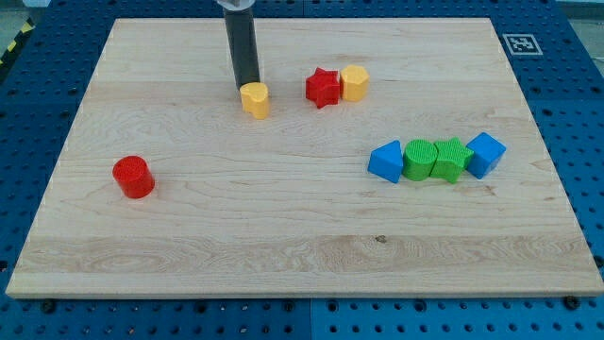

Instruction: Keep yellow heart on left side of red star

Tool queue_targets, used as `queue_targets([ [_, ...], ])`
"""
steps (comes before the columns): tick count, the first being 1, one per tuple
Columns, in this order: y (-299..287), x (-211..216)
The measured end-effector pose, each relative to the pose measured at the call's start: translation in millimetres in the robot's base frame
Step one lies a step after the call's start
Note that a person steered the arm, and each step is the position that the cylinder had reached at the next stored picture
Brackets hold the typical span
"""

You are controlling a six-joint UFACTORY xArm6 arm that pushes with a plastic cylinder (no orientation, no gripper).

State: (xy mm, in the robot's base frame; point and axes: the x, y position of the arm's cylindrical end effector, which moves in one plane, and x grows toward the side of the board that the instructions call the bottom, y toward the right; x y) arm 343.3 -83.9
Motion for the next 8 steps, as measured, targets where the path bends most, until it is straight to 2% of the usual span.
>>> queue_targets([
  [1,-34,27],
  [2,-31,75],
  [4,52,63],
  [5,26,76],
  [6,-35,87],
  [7,-49,64],
  [8,-11,50],
])
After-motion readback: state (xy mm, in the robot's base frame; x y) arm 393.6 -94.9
